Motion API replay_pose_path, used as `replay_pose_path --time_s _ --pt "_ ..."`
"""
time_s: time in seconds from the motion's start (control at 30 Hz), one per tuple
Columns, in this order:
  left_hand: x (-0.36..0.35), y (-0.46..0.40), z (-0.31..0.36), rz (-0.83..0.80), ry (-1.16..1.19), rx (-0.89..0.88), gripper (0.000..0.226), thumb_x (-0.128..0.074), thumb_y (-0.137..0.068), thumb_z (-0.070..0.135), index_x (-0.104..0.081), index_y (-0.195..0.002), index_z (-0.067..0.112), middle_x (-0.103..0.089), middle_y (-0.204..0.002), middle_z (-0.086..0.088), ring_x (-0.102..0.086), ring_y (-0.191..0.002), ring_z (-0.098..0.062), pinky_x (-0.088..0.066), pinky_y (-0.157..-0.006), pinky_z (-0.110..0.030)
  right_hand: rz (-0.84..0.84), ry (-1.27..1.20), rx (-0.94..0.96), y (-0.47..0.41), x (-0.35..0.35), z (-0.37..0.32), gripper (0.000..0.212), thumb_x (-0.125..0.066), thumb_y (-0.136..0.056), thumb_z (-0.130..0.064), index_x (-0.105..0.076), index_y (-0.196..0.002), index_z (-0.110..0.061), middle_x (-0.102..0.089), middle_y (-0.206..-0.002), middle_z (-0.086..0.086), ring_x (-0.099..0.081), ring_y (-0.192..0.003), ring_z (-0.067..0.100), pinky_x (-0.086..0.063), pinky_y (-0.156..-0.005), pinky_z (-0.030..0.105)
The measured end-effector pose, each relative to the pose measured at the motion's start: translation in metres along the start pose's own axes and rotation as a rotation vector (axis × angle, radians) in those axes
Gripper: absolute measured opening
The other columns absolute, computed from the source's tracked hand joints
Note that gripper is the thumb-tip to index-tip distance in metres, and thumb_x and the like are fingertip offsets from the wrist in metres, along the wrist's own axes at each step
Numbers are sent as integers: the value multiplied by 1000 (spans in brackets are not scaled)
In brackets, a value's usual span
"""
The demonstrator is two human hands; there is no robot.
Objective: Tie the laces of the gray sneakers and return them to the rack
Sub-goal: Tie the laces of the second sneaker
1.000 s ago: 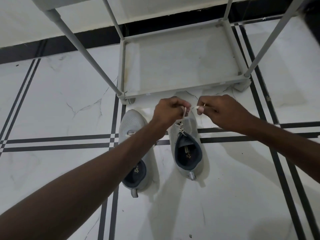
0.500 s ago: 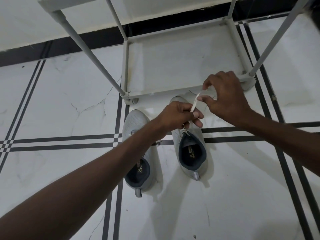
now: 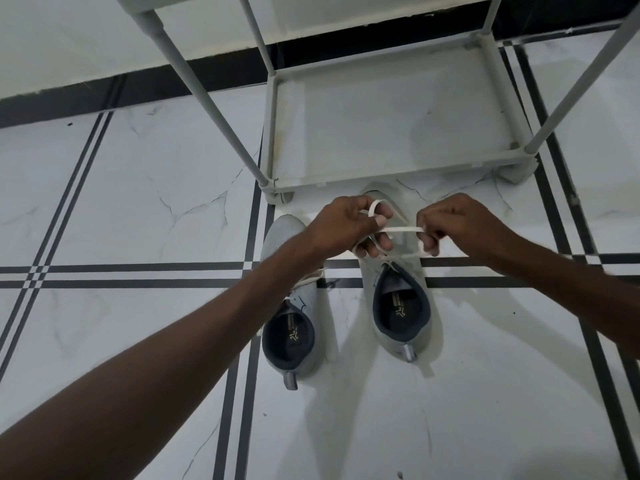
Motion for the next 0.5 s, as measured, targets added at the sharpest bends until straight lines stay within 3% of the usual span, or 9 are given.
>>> replay_pose_path --time_s 0.1,0.17,0.23,0.3,0.37,0.43,0.5 --pt "5 -1 -2 16 -90 -43 22 -62 -94 3 -64 -115 -2 -75 -96 -26 -71 -71 -24 -59 -66 -28 -341 72 -164 8 -3 -12 36 -50 -83 -21 -72 -59 -7 -53 -43 13 -45 -43 25 -40 -52 29" --pt "9 -4 -2 24 -246 -120 25 -67 -87 -1 -68 -112 4 -79 -93 -14 -75 -83 -18 -60 -77 -27 -518 191 -265 14 -9 -13 32 -52 -85 -19 -75 -65 -10 -62 -48 11 -49 -44 22 -41 -51 28" --pt "8 -5 -1 85 -478 -237 28 -70 -83 -1 -71 -108 11 -79 -90 -1 -75 -85 -8 -59 -78 -23 -451 319 -267 15 -17 -10 27 -58 -85 -22 -73 -64 -12 -69 -54 8 -58 -45 19 -46 -50 26" --pt "0 -4 -1 204 -717 -384 27 -69 -81 1 -73 -104 15 -78 -89 3 -72 -80 -9 -57 -74 -28 -197 643 -156 9 -21 -1 31 -63 -85 -34 -65 -61 -14 -66 -56 0 -60 -52 18 -41 -51 25" --pt "-8 0 -4 315 -889 -502 24 -64 -82 4 -72 -102 16 -75 -89 2 -68 -75 -15 -54 -68 -36 32 754 -37 4 -24 2 21 -62 -87 -28 -62 -68 -20 -62 -65 -5 -58 -62 16 -33 -52 24" --pt "-16 1 -10 393 -986 -587 23 -60 -85 8 -69 -104 17 -69 -95 0 -67 -71 -20 -52 -58 -36 64 528 -38 -3 -26 3 19 -57 -90 -11 -72 -86 -21 -64 -76 -7 -57 -66 7 -36 -57 16" --pt "-23 2 -14 443 -1021 -629 23 -60 -85 7 -66 -105 16 -63 -99 -2 -65 -66 -21 -48 -49 -33 -51 99 -181 -8 -28 5 21 -58 -91 -7 -75 -92 -18 -72 -82 -5 -66 -76 7 -47 -70 17"
Point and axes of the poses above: each hand's wrist, its own y-axis away from the middle knuckle, its own x-axis out of the back of the hand, z = x × y, the point moved 1 cm from there along -y, towards the middle knuckle
